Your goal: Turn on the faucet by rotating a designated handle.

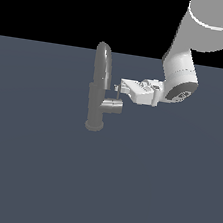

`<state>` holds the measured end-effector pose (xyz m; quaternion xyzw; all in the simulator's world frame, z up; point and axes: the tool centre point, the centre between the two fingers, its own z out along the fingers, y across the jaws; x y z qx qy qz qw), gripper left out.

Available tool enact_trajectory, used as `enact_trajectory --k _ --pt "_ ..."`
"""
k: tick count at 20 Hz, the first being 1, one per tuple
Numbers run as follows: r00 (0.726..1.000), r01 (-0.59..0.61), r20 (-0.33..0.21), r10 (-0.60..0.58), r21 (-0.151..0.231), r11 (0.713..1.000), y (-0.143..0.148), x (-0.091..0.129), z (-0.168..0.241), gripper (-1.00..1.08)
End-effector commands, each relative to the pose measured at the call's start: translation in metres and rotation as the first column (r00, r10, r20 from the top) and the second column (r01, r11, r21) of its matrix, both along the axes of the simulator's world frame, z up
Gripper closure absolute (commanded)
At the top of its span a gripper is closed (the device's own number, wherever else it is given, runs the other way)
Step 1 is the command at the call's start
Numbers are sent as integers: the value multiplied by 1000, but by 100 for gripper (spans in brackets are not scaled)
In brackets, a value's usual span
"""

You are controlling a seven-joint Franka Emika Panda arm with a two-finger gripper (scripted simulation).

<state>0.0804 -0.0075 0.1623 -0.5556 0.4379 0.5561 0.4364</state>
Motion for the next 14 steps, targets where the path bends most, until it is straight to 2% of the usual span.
enact_trajectory --k 1,14 --pt "1000 0 0 0 0 1000 -1 -5 1 108" --pt "1000 1 0 -1 1 1000 -7 -32 7 108"
